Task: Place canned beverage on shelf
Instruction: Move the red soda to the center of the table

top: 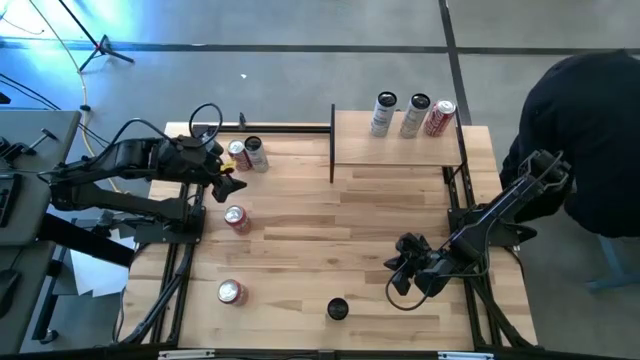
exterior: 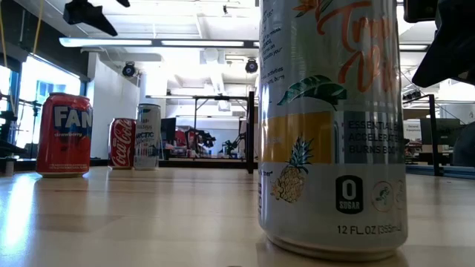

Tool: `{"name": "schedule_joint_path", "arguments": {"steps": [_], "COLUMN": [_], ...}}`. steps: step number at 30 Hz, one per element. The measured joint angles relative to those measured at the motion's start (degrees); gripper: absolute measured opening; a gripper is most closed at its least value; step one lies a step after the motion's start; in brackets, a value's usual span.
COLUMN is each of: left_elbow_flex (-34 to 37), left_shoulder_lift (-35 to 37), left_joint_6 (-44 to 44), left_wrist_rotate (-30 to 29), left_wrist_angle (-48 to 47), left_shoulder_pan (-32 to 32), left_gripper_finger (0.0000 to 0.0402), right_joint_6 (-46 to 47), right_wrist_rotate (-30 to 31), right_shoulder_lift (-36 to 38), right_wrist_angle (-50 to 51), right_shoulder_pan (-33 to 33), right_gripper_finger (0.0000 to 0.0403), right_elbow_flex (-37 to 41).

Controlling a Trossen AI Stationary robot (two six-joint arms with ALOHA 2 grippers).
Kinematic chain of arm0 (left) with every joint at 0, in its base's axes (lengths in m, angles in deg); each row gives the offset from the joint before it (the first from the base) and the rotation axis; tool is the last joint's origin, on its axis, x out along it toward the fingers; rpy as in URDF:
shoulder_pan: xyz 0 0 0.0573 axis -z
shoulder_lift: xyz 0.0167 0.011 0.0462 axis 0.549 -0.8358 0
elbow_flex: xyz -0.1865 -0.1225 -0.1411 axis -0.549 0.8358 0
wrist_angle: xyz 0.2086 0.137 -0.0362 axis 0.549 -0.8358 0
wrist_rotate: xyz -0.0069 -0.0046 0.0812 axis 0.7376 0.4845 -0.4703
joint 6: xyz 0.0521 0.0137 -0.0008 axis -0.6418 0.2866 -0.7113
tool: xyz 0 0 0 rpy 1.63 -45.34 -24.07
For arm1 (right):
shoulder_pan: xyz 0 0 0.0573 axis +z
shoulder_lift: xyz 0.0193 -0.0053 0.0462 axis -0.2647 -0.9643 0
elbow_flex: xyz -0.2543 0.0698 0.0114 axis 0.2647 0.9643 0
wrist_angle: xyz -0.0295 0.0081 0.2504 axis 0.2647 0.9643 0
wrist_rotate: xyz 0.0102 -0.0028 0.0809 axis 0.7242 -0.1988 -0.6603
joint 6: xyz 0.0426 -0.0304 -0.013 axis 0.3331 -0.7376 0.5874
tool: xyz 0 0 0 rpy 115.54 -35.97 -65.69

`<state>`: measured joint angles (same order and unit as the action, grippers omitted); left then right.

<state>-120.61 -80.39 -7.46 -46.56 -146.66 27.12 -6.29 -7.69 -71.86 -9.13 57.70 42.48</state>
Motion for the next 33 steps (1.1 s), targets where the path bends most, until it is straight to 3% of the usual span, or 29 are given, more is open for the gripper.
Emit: {"name": "schedule_joint_path", "arguments": {"steps": [8, 17, 28, 33], "left_elbow_flex": [-0.01, -0.01, -0.03, -0.03], "left_shoulder_lift": [-0.34, 0.1, 2.31, 1.08], "left_joint_6": [5.59, 11.85, 11.48, 9.97], "left_wrist_rotate": [-7.21, -7.3, -7.9, -8.29], "left_wrist_angle": [-0.68, -2.1, 0.43, 1.18], "left_shoulder_pan": [-0.09, 1.49, 5.88, 8.13], "left_gripper_finger": [0.0335, 0.0335, 0.0333, 0.0306], "right_joint_6": [0.0, 0.0, 0.0, 0.0], "right_wrist_rotate": [-0.02, 0.0, 0.0, 0.0], "right_shoulder_lift": [0.0, 0.0, 0.0, 0.0], "right_wrist_angle": [0.0, 0.01, 0.01, 0.01], "right_shoulder_pan": [0.0, 0.02, 0.01, 0.01], "right_gripper_finger": [0.0, 0.0, 0.0, 0.0], "right_elbow_flex": [0.0, 0.0, 0.0, 0.0]}}
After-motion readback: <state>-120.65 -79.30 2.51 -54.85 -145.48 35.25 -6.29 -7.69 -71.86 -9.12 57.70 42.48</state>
